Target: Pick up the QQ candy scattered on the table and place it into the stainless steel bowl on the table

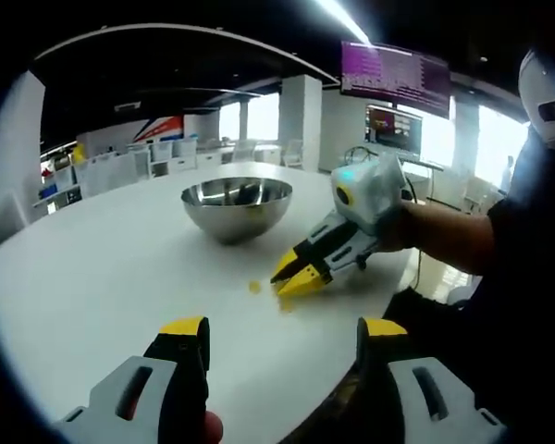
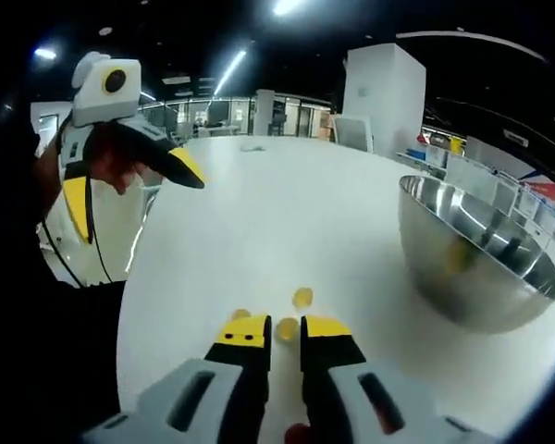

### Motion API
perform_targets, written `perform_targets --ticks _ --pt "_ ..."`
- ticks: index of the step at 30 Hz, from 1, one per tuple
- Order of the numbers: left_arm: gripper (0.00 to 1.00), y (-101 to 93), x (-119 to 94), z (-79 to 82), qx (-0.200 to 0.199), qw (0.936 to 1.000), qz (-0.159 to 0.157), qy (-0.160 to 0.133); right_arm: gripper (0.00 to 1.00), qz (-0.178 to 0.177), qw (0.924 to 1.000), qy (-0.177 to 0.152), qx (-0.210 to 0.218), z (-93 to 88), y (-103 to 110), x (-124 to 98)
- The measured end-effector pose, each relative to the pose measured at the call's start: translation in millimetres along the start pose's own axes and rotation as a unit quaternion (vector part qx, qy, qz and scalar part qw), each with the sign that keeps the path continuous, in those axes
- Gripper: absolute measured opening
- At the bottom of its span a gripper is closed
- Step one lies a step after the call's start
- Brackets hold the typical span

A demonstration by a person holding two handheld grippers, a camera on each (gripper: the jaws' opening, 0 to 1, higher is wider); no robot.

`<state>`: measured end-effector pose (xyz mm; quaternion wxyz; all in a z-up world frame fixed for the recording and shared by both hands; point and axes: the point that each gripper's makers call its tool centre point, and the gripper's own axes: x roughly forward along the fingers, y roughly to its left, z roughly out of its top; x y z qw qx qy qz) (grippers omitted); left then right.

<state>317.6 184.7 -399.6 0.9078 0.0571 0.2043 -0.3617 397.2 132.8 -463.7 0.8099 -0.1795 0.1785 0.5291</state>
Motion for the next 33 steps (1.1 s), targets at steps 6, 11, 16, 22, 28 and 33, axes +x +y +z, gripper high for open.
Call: perform_targets --ticks 6,11,16,22,28,33 --pt "0.65 -0.7 0.4 1.1 0.001 1.0000 -0.001 -0.001 0.10 -0.001 0.9999 -0.005 0.009 -0.8 -0.5 0.5" --pt "0.65 -0.8 0.3 0.9 0.001 1.0000 -0.002 -0.001 0.09 -0.002 0.9999 -0.008 0.008 -0.9 -1.4 0.5" --pt "0.65 -0.6 0.5 0.2 0.000 1.0000 -0.001 -0.001 0.08 -0.005 0.9999 -0.011 0.011 -0.2 -2.4 0.3" --pt "0.65 -4.9 7.7 -0.5 -0.001 1.0000 -0.009 0.000 0.08 -0.015 0.9997 -0.020 0.005 10.3 -6.6 -13.2" --pt "0.65 -10.3 12.4 6.3 0.005 0.9998 -0.018 -0.004 0.08 -0.022 0.9981 -0.055 0.012 33.8 -13.4 -60.5" --pt "0.65 -11.6 14.5 6.7 0.007 0.9998 -0.020 -0.002 0.08 -0.036 0.9950 -0.087 0.031 44.0 -20.2 -112.9"
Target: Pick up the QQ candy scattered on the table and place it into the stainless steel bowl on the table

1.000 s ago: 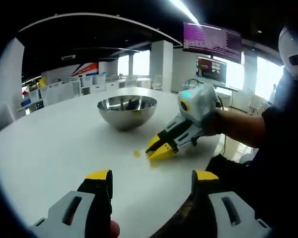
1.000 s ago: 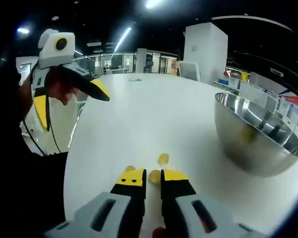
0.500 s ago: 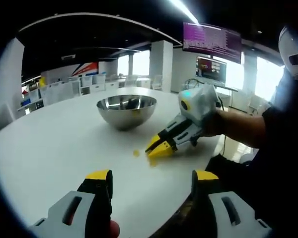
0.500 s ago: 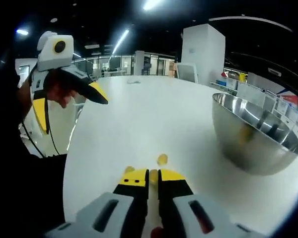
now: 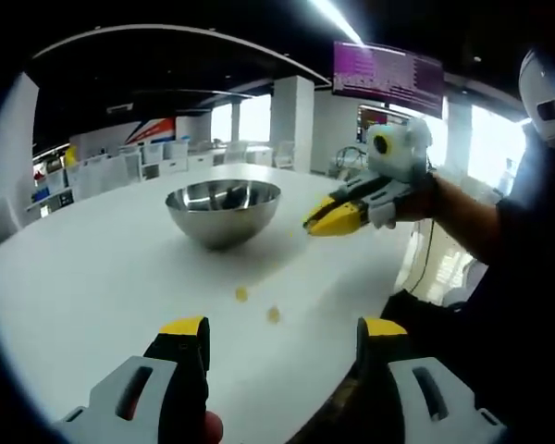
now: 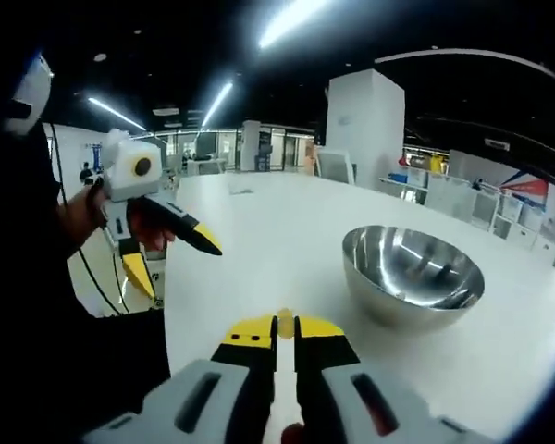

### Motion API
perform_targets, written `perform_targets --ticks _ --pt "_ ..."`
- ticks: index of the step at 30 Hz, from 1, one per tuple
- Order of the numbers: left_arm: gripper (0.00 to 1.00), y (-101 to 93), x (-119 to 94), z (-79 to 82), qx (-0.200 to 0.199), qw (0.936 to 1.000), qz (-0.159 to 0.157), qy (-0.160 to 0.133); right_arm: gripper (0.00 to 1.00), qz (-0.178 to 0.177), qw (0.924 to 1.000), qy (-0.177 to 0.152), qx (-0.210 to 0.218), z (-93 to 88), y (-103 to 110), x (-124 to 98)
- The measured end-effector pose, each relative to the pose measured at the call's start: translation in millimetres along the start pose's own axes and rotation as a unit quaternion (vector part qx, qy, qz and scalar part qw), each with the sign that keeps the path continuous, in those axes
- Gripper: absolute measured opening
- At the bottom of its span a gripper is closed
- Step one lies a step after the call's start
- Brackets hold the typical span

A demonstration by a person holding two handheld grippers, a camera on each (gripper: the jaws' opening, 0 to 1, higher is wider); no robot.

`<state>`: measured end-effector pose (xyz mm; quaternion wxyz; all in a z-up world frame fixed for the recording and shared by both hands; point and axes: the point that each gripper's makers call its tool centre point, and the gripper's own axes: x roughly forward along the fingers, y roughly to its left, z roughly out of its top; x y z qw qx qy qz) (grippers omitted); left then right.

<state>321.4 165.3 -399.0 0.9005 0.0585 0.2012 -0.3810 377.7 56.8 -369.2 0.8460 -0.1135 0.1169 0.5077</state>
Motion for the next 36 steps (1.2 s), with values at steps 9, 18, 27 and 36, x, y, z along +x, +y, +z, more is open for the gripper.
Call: perform_targets --ticks 9,18,27,36 --pt "0.65 0.2 2.2 5.4 0.006 1.0000 0.002 0.001 0.08 -0.050 0.9978 -0.045 0.000 16.6 -14.2 -73.4" --pt "0.65 0.2 3.8 8.0 0.011 0.9999 0.003 0.004 0.08 -0.091 0.9934 -0.059 0.038 2.0 -30.9 -113.0" --pt "0.65 -1.4 6.9 9.5 0.015 0.9999 0.001 0.007 0.08 -0.093 0.9931 -0.058 0.041 2.2 -37.6 -109.5" --pt "0.65 4.1 8.1 7.7 0.014 0.9998 0.000 0.011 0.08 -0.082 0.9951 -0.054 -0.011 34.5 -75.2 -92.9"
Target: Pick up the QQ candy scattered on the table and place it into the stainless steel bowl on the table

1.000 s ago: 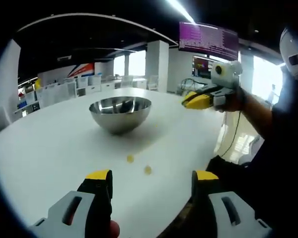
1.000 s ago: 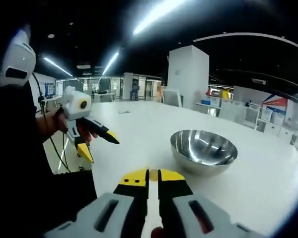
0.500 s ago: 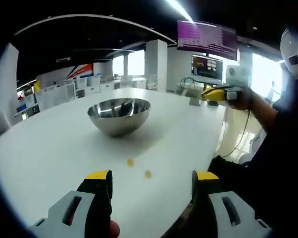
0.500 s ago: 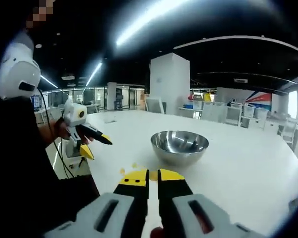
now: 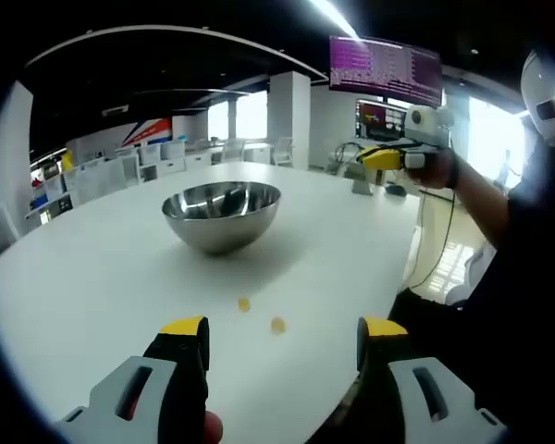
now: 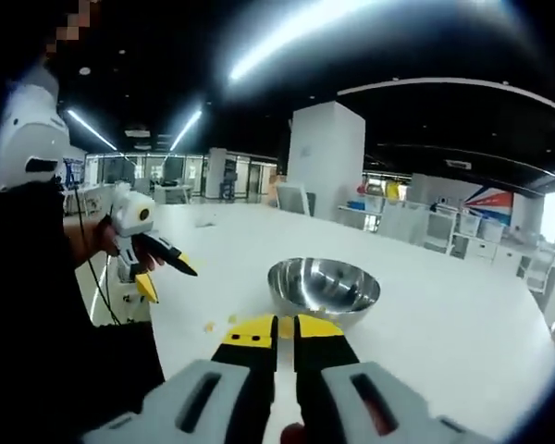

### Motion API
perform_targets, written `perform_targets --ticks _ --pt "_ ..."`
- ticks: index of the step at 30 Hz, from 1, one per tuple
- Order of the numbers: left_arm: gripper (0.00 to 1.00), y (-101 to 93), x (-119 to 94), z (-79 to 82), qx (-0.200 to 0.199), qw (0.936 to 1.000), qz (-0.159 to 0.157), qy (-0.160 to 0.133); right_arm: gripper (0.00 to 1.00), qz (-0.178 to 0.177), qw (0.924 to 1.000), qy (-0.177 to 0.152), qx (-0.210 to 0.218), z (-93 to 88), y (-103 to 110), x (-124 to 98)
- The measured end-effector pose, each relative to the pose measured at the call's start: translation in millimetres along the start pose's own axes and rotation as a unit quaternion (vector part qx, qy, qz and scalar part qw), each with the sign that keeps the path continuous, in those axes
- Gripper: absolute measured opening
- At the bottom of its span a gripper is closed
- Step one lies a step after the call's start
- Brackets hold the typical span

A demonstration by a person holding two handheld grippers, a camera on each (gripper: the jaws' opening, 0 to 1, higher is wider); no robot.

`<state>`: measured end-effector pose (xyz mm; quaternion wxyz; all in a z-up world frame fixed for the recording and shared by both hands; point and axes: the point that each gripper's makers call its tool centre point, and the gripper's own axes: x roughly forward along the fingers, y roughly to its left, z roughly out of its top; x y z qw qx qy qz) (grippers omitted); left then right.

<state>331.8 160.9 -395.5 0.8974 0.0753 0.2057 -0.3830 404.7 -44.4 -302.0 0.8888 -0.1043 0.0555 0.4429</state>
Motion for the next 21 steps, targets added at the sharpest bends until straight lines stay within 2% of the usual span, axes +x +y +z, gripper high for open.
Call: perform_targets --ticks 4,9,11,14,15,21 --pt "0.65 0.7 -0.1 -2.9 -0.003 1.0000 -0.001 0.001 0.08 0.005 0.9998 0.004 -0.020 14.7 -23.6 20.5" --pt "0.65 2.6 -1.1 -4.8 -0.007 1.0000 0.002 0.000 0.08 0.021 0.9992 0.020 -0.026 22.2 -44.4 53.3" --pt "0.65 2.8 -1.8 -4.5 -0.008 1.0000 0.003 -0.001 0.08 0.031 0.9981 0.036 -0.039 20.9 -52.4 70.2" --pt "0.65 2.5 -2.7 -4.2 -0.009 1.0000 0.003 -0.002 0.08 0.033 0.9967 0.064 -0.036 12.9 -66.1 94.9" --pt "0.65 2.2 -3.2 -4.6 -0.008 1.0000 0.003 -0.002 0.08 0.047 0.9949 0.077 -0.045 9.3 -66.4 105.2" --pt "0.65 4.5 -6.7 -5.6 -0.011 0.9999 0.008 -0.004 0.08 0.065 0.9897 0.121 -0.040 -3.6 -78.4 152.4"
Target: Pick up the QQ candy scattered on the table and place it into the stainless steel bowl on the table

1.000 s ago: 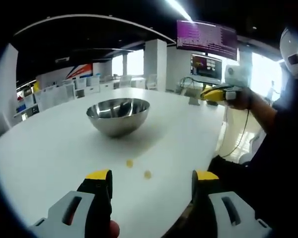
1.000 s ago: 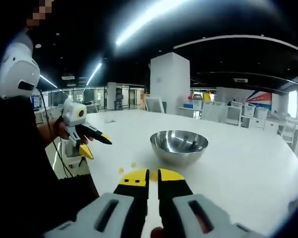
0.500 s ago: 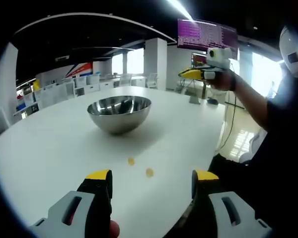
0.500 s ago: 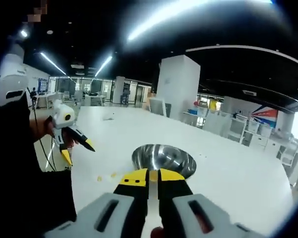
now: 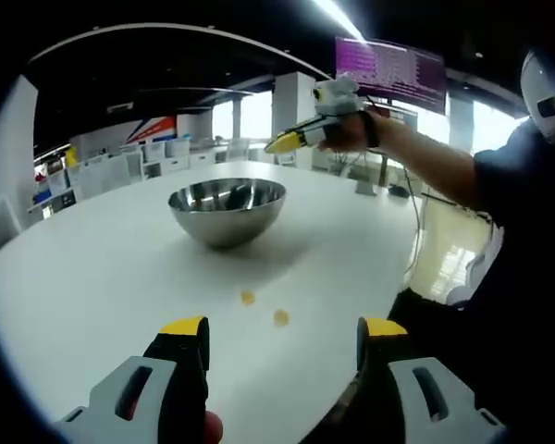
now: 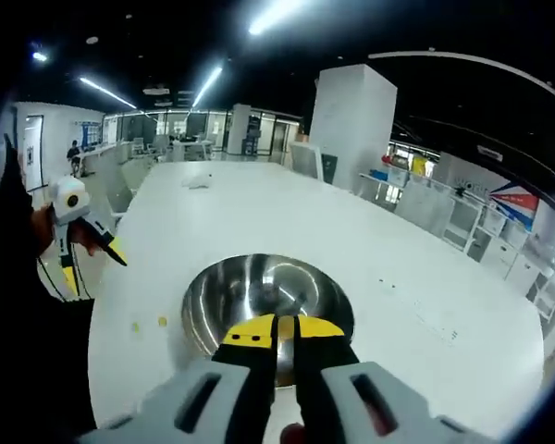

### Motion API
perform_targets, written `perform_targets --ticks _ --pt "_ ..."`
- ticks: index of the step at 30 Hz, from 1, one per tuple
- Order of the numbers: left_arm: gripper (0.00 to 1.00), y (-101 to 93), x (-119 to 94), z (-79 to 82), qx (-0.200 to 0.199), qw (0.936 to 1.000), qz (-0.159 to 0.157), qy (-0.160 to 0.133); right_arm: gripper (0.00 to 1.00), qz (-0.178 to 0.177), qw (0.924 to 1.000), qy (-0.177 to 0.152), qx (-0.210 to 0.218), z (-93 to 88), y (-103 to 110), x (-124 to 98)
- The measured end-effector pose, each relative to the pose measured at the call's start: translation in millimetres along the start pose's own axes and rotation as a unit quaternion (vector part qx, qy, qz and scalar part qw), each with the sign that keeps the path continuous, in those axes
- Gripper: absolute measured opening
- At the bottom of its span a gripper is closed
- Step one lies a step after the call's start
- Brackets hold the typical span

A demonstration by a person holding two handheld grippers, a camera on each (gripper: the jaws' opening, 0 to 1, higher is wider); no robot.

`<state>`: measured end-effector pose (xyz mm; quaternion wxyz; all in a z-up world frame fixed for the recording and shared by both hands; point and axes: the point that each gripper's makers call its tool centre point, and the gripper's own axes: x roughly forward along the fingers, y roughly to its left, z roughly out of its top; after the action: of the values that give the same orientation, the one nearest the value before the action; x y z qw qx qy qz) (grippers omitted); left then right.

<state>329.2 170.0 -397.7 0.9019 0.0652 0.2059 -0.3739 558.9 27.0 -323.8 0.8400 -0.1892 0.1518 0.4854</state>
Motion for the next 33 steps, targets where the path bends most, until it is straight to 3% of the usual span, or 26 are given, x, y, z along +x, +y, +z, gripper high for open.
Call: perform_targets --ticks 6,12,19,26,33 --pt "0.65 1.3 -2.7 -1.2 -0.002 1.0000 0.003 -0.001 0.08 0.014 0.9979 0.062 -0.015 -16.6 -4.7 32.6" --pt "0.65 3.1 -5.3 -3.5 -0.005 1.0000 0.007 -0.003 0.08 0.021 0.9944 0.100 -0.026 -28.6 9.0 39.1" --pt "0.65 3.3 -6.0 -4.4 -0.007 0.9999 0.007 -0.004 0.10 0.022 0.9940 0.105 -0.023 -28.9 12.7 38.7" --pt "0.65 2.1 -6.4 -2.2 -0.004 1.0000 0.005 -0.006 0.19 0.021 0.9943 0.102 -0.020 -26.6 17.4 33.9" --pt "0.65 1.1 -8.6 -2.1 -0.005 0.9999 0.007 -0.007 0.19 0.016 0.9948 0.093 -0.038 -14.8 29.9 18.8"
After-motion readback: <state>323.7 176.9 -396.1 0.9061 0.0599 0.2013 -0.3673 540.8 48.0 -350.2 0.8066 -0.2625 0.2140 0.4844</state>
